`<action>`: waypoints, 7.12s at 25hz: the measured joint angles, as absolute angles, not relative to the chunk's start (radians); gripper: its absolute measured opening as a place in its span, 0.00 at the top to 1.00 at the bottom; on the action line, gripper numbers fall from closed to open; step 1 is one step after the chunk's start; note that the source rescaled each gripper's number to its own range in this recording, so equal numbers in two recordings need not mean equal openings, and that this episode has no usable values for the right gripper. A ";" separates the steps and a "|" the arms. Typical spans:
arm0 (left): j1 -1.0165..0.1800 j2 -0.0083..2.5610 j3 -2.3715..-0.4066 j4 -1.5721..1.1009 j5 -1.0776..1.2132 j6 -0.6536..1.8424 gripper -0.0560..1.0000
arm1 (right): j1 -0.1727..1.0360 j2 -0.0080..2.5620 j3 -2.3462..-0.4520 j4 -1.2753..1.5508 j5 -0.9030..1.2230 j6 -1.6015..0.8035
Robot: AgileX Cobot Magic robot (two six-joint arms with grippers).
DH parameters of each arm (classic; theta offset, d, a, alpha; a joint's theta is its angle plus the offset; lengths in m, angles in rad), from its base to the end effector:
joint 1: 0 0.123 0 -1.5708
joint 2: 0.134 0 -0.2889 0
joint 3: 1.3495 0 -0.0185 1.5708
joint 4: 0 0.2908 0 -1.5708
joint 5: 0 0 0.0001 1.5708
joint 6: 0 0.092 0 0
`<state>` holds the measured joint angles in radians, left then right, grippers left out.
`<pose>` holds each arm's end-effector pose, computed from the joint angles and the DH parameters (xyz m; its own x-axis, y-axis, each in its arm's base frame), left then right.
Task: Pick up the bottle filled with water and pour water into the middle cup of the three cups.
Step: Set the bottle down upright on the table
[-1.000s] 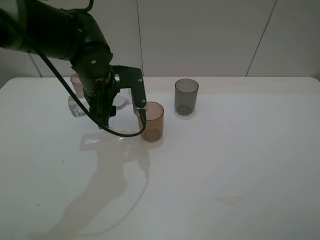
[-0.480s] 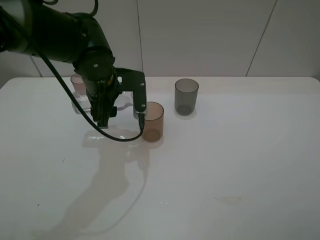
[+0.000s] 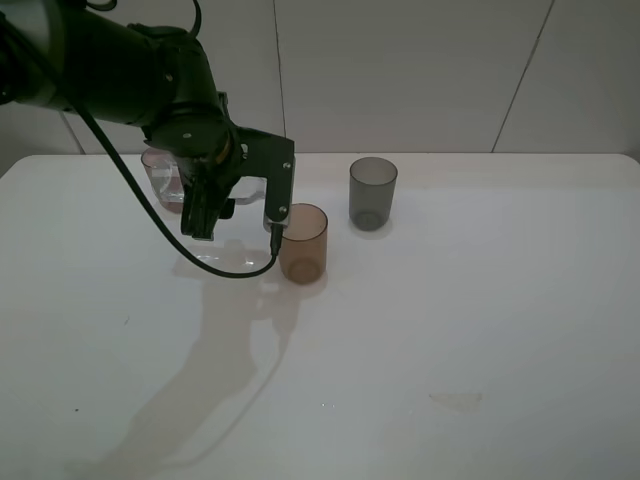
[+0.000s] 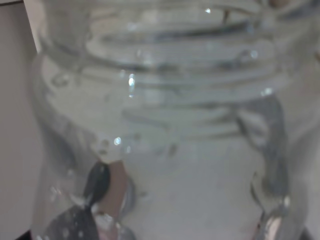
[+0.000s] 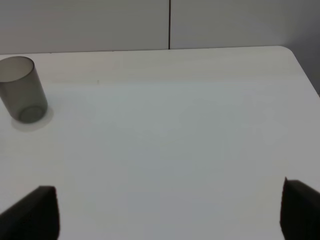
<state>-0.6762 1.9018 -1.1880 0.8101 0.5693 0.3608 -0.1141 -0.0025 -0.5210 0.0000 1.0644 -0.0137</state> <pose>0.3490 -0.2339 0.1526 0.0594 0.9963 0.0627 0.7928 -0.0853 0.6035 0.0237 -0.0027 0.3024 -0.4369 0.0363 -0.8988 0.1079 0.9941 -0.0123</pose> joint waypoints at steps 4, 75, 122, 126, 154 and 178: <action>-0.676 1.902 -1.188 0.841 0.562 0.362 0.93 | -0.114 -0.002 -0.521 0.000 1.064 -0.014; -0.728 1.910 -1.188 1.112 0.665 0.492 0.93 | -0.114 -0.002 -0.521 0.000 1.064 -0.014; -0.762 1.910 -1.188 1.303 0.611 0.490 0.93 | -0.114 -0.002 -0.521 0.000 1.064 -0.014; -0.762 1.910 -1.188 1.305 0.611 0.490 0.93 | -0.114 -0.002 -0.521 0.000 1.064 -0.014; -0.407 1.572 -0.643 0.554 -0.428 -0.082 0.93 | -0.114 -0.002 -0.521 0.000 1.064 -0.014; -0.254 1.986 -0.494 0.342 -1.134 0.039 0.93 | -0.114 -0.002 -0.521 0.000 1.064 -0.014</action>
<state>-0.2537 1.9858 -0.4936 0.3423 -1.1337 0.0386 -0.1141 -0.0025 -0.5210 0.0000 1.0644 -0.0137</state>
